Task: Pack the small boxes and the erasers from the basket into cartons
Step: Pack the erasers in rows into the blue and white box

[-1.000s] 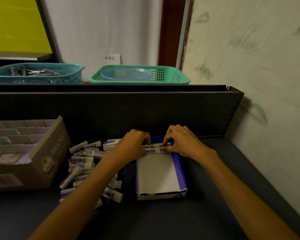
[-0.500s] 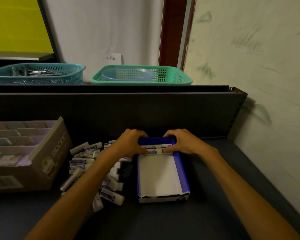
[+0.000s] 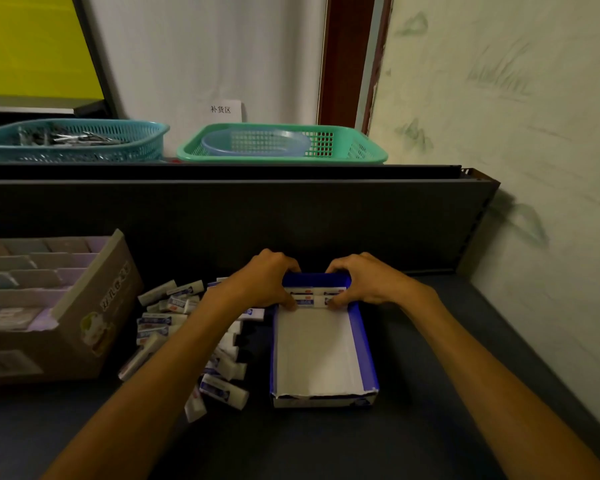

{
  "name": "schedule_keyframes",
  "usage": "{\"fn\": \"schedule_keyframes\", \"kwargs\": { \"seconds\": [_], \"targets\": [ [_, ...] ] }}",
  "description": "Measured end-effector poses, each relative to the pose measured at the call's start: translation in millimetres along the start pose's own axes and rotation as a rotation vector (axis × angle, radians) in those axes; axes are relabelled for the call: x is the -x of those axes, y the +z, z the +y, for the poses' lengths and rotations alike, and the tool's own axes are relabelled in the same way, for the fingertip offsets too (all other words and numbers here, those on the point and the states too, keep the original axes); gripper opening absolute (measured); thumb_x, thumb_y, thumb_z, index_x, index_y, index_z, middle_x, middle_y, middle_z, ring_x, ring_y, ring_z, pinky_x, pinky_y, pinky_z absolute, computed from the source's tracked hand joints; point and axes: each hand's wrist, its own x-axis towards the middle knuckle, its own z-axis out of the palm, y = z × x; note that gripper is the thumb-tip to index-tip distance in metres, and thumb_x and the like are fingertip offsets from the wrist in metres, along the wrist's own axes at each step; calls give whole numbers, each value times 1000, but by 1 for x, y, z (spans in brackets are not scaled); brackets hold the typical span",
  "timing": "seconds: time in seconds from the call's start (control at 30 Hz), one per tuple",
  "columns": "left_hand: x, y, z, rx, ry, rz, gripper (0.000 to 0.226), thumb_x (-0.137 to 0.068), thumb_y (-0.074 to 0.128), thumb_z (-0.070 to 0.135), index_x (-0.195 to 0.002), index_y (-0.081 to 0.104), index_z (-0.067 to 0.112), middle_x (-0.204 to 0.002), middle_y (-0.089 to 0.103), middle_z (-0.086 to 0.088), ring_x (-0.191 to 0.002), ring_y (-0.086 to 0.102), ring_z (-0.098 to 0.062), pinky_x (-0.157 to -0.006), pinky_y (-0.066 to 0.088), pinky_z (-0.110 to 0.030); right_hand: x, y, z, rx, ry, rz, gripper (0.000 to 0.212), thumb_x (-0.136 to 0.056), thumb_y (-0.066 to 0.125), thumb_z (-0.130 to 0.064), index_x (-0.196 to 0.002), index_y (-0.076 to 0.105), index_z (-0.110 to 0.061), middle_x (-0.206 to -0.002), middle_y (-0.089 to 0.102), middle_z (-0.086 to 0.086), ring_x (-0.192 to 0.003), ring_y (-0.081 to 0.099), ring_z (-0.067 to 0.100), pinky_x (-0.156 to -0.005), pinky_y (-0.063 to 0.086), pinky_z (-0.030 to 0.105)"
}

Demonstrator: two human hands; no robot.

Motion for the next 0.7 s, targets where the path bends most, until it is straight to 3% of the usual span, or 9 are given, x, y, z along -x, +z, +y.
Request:
{"fn": "schedule_keyframes", "kwargs": {
  "seconds": [0.4, 0.5, 0.7],
  "targets": [
    [7, 4, 0, 11, 2, 44, 55, -73, 77, 28, -122, 52, 25, -114, 60, 3, -92, 56, -6, -82, 52, -27, 12, 1, -12, 95, 12, 24, 50, -77, 76, -32, -121, 52, -30, -117, 58, -5, -101, 57, 10, -90, 52, 37],
    [18, -2, 6, -72, -3, 116, 58, -76, 73, 36, -128, 47, 27, -117, 57, 3, -99, 56, -11, -87, 52, -34, 20, -2, -22, 195, -38, 120, 54, -82, 69, -38, -130, 47, -29, -127, 53, -5, -111, 51, 12, -94, 47, 35],
    [49, -18, 19, -340, -8, 274, 56, -85, 59, 44, -134, 40, 26, -122, 52, 2, -112, 47, -17, -90, 45, -34, 34, 3, -48, 367, -158, 351, 53, -89, 58, -42, -138, 41, -27, -135, 48, -6, -122, 43, 12, -102, 31, 30]
  ]
}}
